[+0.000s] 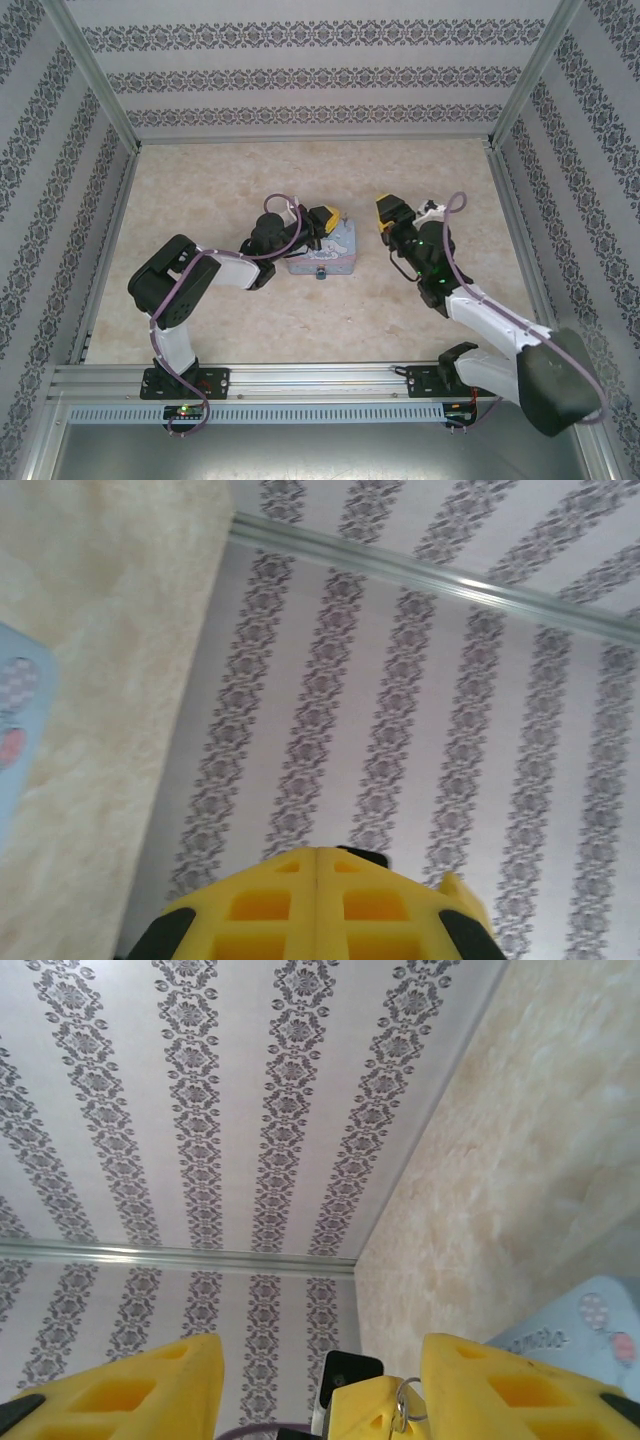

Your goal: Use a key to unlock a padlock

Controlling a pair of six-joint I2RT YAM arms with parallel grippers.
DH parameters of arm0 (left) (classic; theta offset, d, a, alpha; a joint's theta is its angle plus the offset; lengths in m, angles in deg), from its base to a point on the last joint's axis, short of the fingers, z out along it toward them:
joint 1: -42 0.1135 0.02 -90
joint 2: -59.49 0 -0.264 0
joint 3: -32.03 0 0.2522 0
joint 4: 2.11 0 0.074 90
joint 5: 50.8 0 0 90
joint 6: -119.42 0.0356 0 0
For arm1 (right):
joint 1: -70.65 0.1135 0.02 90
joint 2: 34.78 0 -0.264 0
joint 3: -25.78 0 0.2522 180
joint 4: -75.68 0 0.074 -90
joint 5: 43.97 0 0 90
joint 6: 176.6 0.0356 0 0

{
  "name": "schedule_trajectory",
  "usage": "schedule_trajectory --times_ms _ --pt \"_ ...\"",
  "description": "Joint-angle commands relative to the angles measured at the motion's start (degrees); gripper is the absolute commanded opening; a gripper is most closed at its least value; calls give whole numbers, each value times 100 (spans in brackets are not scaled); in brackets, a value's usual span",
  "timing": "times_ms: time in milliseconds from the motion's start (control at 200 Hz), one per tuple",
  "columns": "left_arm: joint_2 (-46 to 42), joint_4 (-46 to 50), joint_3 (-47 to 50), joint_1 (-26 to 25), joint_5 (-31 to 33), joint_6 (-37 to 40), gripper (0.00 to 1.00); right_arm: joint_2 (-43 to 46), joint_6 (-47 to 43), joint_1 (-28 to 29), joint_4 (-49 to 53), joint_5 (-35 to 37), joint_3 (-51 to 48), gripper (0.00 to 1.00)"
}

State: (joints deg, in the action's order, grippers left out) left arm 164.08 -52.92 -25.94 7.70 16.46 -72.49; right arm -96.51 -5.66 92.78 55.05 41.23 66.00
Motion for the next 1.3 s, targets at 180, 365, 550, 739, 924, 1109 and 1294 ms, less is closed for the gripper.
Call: schedule_trajectory --times_ms 180,365,550,739,924,1109,1294 --pt "-803 2522 -653 530 -1537 2156 0 -5 -1376 -953 843 -2480 228 56" --pt "-1202 5070 -1679 674 -1908 4268 0 -634 -1722 -896 482 -3425 712 56" --pt "-1309 6343 -2367 810 -1981 5629 0 -983 -1853 -688 -20 -3638 986 50" --pt "-1251 6371 -2559 949 -2268 6095 0 -1176 -1926 -568 -531 -3643 1120 46" --pt "-1172 6183 -2636 981 -2539 6168 0 -1475 -1804 -416 -1164 -3709 1228 42" --pt "-1094 5972 -2683 1006 -2791 6026 0 -1790 -1784 -258 -1511 -3753 1326 38" --pt "-1004 5725 -2683 1025 -3024 5772 0 -2000 -1751 -201 -1708 -3718 1353 36"
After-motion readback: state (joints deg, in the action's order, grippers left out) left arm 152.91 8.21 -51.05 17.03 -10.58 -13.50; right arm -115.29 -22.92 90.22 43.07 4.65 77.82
